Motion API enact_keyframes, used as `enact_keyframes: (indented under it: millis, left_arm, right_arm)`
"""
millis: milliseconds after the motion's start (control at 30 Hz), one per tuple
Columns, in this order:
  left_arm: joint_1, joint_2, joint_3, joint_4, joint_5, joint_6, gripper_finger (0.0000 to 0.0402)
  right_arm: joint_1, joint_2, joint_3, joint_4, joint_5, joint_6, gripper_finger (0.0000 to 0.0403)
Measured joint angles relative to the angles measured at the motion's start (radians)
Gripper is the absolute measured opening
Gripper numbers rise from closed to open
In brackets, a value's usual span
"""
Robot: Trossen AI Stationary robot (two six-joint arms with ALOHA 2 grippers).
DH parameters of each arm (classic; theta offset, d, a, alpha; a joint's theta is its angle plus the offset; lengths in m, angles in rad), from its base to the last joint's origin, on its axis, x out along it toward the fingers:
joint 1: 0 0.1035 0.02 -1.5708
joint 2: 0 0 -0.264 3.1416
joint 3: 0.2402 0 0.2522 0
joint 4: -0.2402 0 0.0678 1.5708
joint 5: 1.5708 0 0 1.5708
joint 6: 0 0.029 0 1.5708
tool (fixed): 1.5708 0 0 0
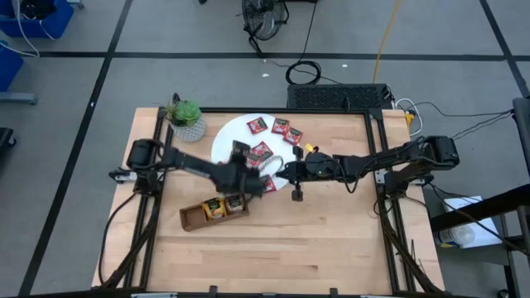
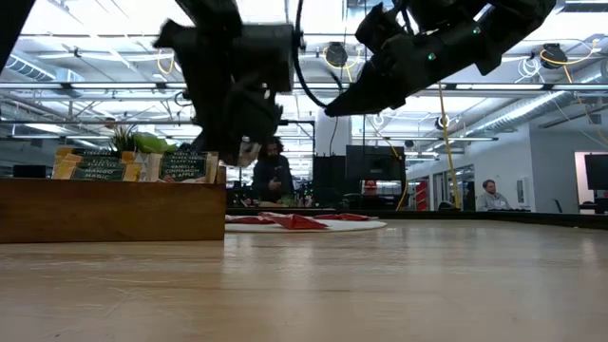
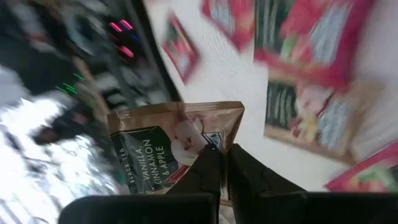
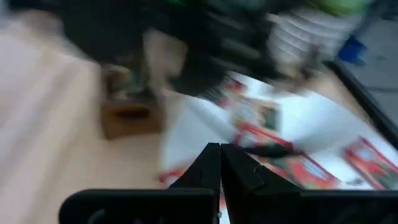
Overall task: Pick & Place Tea
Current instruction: Put the brown tea bag into the right section of the wooden organizer
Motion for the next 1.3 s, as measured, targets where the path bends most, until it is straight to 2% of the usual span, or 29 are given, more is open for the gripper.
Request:
enact_keyframes:
  millis: [133, 233, 333, 467, 567, 733, 867, 1067, 1300]
  left_arm:
    - [-0.101, -0.001, 0.0, 0.028, -0.128, 0.009, 0.0013]
    - [-0.151, -0.002, 0.0, 0.046, -0.24, 0.022, 0.0013]
    - [-0.194, -0.002, 0.0, 0.06, -0.285, 0.035, 0.0013]
    - [-0.216, -0.002, 0.001, 0.078, -0.327, 0.054, 0.0013]
    - [-0.219, -0.002, 0.001, 0.085, -0.362, 0.08, 0.0013]
    - [-0.219, -0.002, 0.001, 0.133, -0.348, 0.12, 0.0013]
    - [-0.219, -0.002, 0.002, 0.174, -0.346, 0.166, 0.0013]
    - [-0.218, -0.002, 0.002, 0.193, -0.307, 0.185, 0.0013]
    - [-0.218, -0.002, 0.002, 0.201, -0.293, 0.169, 0.0013]
  right_arm:
    - [-0.045, 0.004, -0.001, 0.012, 0.061, 0.021, 0.0]
    - [-0.086, 0.006, 0.0, 0.007, 0.039, 0.035, 0.0002]
    - [-0.117, 0.021, 0.0, 0.042, 0.03, 0.054, 0.0008]
    - [-0.136, 0.031, 0.0, 0.156, -0.096, 0.083, 0.0027]
    - [-0.141, 0.037, 0.0, 0.207, -0.176, 0.109, 0.0062]
    - [-0.141, 0.081, 0.0, 0.321, -0.23, 0.144, 0.0144]
    - [-0.145, 0.139, 0.006, 0.419, -0.233, 0.167, 0.0184]
    - [-0.165, 0.245, 0.085, 0.444, -0.354, 0.217, 0.0187]
    - [-0.166, 0.301, 0.155, 0.445, -0.358, 0.207, 0.017]
